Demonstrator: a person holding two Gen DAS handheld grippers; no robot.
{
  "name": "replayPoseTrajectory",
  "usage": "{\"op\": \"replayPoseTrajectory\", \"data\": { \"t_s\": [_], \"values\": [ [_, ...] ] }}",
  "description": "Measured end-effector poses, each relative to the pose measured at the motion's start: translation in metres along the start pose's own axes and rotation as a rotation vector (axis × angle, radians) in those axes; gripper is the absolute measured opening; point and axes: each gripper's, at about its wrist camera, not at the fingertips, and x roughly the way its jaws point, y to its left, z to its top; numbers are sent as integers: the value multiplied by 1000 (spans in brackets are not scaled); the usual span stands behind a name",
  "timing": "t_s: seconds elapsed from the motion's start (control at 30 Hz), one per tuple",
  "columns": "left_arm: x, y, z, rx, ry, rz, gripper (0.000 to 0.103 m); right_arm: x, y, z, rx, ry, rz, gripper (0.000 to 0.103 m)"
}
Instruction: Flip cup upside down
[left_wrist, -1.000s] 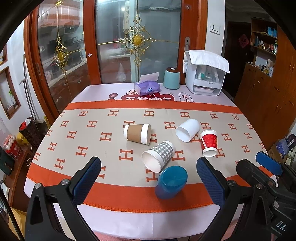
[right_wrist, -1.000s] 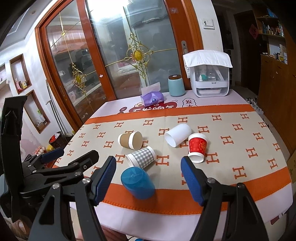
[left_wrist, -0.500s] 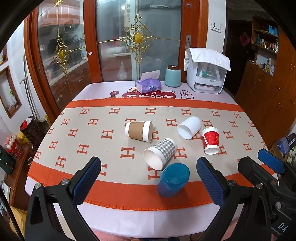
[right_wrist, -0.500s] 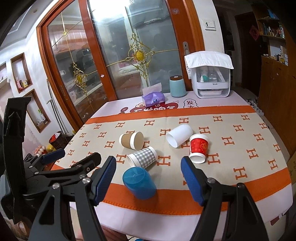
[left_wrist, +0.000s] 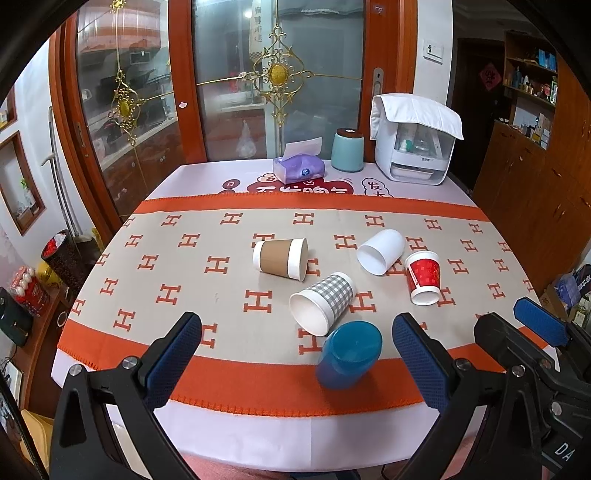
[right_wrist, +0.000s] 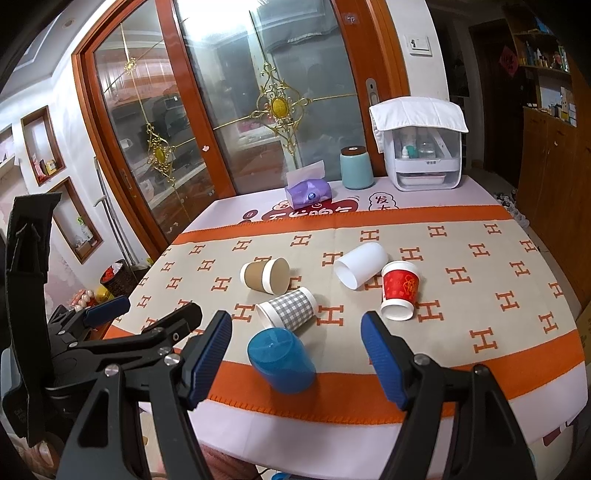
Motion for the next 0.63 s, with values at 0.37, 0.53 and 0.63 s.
{"op": "replayPoseTrajectory", "data": {
  "t_s": [0.37,0.53,0.63],
  "values": [
    [-1,2,-1,0,-6,7,102,2,0,-2,0,3,0,73],
    [-1,2,-1,-2,-1,6,102,4,1,-5,3,10,5,73],
    [-1,2,-2,-3,-1,6,102,5,1,-7,6,14,9,73]
  ]
}}
